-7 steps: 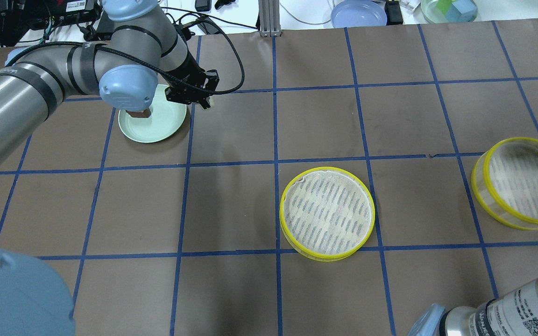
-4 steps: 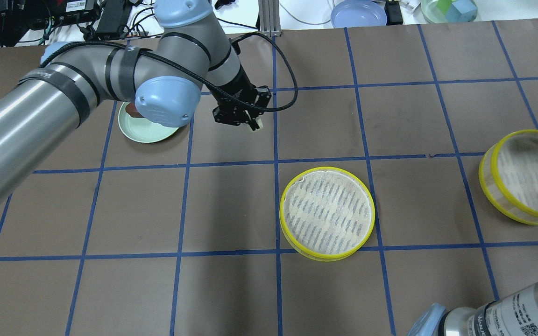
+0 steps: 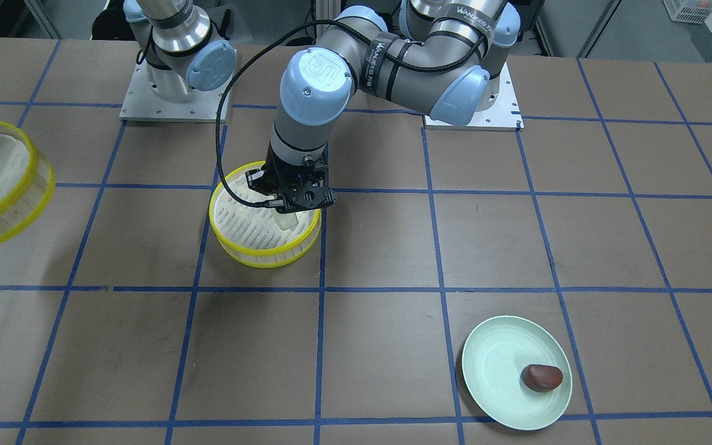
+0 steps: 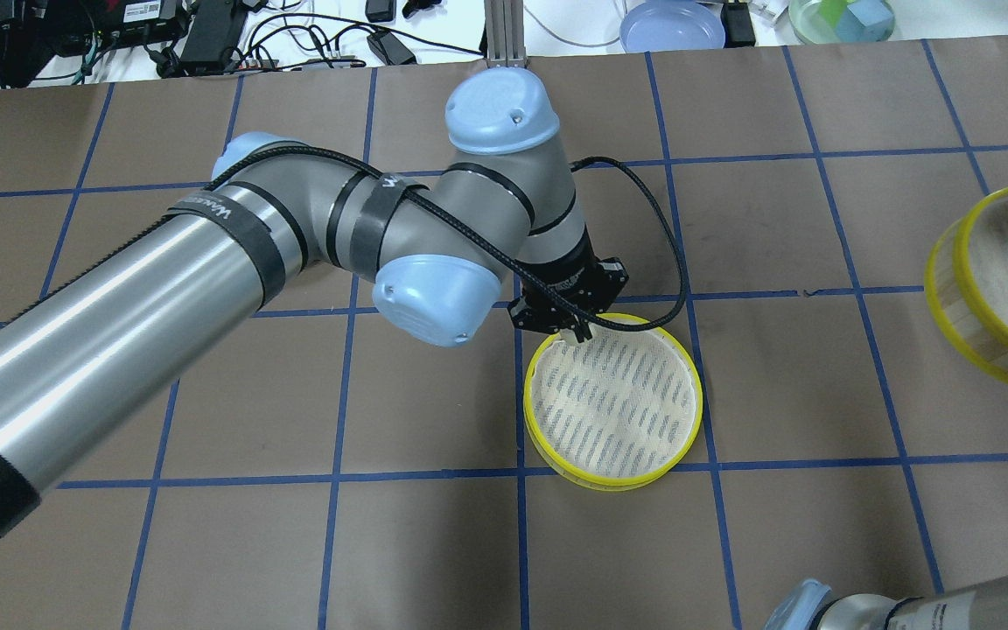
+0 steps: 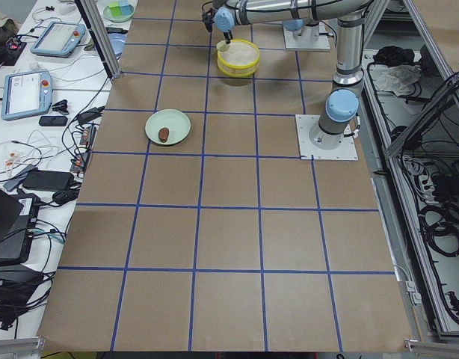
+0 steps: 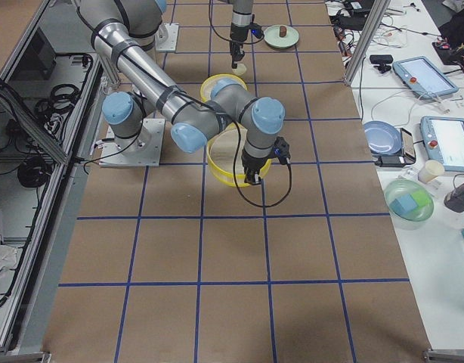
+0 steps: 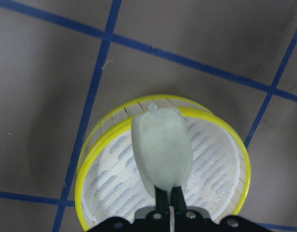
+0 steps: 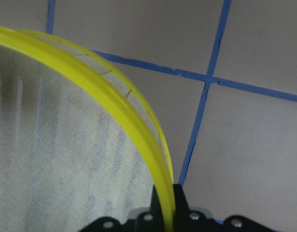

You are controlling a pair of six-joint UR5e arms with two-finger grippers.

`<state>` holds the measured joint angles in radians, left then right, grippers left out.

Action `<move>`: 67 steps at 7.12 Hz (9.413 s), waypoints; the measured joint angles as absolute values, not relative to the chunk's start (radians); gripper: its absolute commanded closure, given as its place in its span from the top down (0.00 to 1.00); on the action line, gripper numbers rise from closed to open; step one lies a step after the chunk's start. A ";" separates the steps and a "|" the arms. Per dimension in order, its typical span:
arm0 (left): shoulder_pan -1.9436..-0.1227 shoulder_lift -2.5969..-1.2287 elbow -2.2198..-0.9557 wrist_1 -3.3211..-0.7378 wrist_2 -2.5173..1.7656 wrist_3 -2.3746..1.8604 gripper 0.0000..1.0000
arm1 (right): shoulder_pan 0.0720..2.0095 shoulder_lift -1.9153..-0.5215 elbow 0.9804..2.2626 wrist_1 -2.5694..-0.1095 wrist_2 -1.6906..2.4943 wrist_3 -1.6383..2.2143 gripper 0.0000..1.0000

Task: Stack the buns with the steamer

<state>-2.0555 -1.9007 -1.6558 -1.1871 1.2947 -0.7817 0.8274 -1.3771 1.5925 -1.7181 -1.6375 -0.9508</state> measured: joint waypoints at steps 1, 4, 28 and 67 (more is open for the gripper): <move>-2.079 -1.907 -1.672 -1.186 1.291 -0.794 0.06 | 0.868 -1.413 1.592 -1.677 -1.638 -0.885 0.00; -2.106 -1.910 -1.689 -1.181 1.247 -0.838 1.00 | 0.953 -1.553 1.740 -1.656 -1.631 -0.732 0.00; -1.418 -2.163 -1.620 -0.652 1.635 0.456 0.90 | 1.628 -1.508 2.071 -2.018 -1.610 -0.086 0.00; -1.553 -1.647 -1.489 -1.467 1.588 0.012 1.00 | 1.566 -1.601 1.539 -1.724 -1.576 0.066 1.00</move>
<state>-1.5534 -1.6466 -1.4894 -1.4674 1.5884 0.0115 1.5661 -1.6015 1.5385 -1.7242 -1.5764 0.0665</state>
